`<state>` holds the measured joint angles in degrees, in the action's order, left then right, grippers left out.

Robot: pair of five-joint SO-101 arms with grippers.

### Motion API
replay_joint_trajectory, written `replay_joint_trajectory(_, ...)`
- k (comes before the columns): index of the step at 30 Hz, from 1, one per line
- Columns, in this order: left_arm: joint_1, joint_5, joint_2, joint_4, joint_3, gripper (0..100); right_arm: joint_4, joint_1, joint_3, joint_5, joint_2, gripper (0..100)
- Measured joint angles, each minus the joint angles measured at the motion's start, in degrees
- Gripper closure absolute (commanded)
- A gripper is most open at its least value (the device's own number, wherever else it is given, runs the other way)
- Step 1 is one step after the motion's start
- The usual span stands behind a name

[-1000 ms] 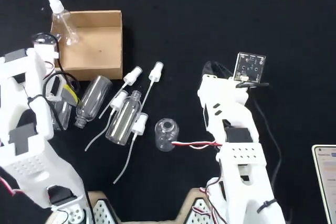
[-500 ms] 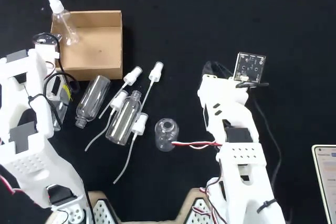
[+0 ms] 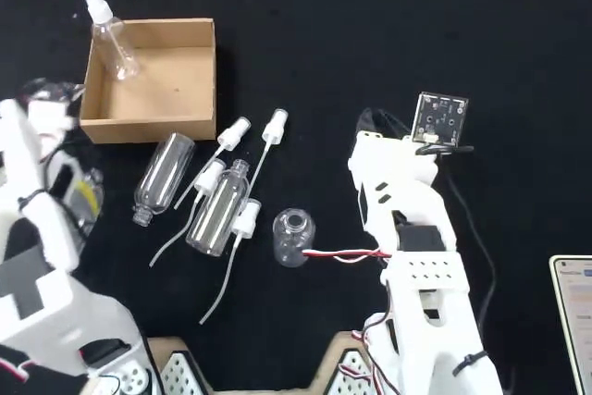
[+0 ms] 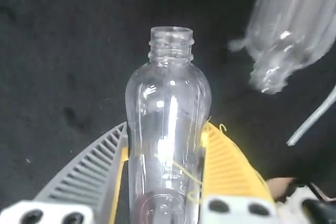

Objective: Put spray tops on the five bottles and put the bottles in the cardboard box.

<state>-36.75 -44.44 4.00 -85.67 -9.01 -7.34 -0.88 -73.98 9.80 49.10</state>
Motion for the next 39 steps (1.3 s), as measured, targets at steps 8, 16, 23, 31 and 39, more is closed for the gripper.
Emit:
replay_joint_trajectory(8, -8.7, -1.1, -0.9, 3.7, -2.9, 88, -2.3, 0.0, 0.3, 0.0, 0.0, 94.9)
replay_joint_trajectory(16, -9.6, 7.6, -15.7, 13.9, -17.7, 88, -17.8, 0.0, 9.4, 0.0, 0.0, 94.9)
replay_joint_trajectory(23, -1.2, 27.3, -32.9, 22.8, -32.6, 89, -25.3, 0.0, 17.8, 3.8, -0.2, 86.7)
replay_joint_trajectory(31, 9.4, 40.7, -41.6, 23.6, -38.0, 89, -40.2, -8.2, 37.4, 10.7, -11.5, 84.7)
replay_joint_trajectory(39, 8.4, 41.3, -45.3, 23.7, -40.6, 89, -45.5, -21.1, 52.7, 19.7, -26.7, 84.5)
